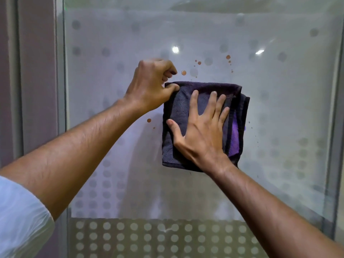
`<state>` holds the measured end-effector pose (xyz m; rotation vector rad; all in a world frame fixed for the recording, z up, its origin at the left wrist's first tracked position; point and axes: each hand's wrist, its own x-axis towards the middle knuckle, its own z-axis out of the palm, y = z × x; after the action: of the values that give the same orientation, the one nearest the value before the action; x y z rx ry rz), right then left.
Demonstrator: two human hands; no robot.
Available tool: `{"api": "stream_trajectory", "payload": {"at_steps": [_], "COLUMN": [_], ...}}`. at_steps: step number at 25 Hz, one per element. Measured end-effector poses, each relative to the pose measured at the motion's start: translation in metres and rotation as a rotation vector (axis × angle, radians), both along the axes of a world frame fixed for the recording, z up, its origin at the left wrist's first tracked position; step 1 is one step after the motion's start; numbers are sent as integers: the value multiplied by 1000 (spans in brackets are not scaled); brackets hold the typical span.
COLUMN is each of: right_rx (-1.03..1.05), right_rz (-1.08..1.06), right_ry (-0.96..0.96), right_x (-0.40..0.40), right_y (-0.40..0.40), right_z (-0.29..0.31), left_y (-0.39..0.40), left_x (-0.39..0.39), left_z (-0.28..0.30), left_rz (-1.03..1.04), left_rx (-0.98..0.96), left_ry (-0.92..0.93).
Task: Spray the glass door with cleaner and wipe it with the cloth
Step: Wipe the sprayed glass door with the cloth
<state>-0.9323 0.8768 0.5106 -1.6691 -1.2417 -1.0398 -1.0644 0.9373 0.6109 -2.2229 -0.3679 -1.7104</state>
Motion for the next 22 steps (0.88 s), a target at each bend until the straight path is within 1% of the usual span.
{"api": "stream_trajectory", "payload": {"at_steps": [2,3,5,7,10,12,16,18,20,22], "right_rx": [23,47,95,135,186,225,347,373,353,311], "right_rz": [-62,-77,-77,-68,-62,-53,2,36,65,107], "right_ry": [-62,-88,-122,-148,-205,-216,-120,-97,-162,-286], "right_x": [4,7,13,18,26,28,15,-1,-21,-33], "right_y": [10,13,19,24,27,27,31,39,49,55], "right_z": [-7,-10,-13,-15,-16,-14,1,11,15,7], "left_y": [13,21,39,58,79,87,89,90,91,91], "left_x": [-10,-17,-33,-48,-60,-62,-58,-57,-58,-59], "left_z": [-11,-17,-30,-40,-48,-52,-52,-52,-53,-52], "left_rz": [129,217,364,443,475,493,511,519,527,524], "left_rx": [117,134,103,58,-18,-19,16,14,11,14], "left_ry": [-73,-120,-177,-170,-152,-152,-177,-178,-172,-164]}}
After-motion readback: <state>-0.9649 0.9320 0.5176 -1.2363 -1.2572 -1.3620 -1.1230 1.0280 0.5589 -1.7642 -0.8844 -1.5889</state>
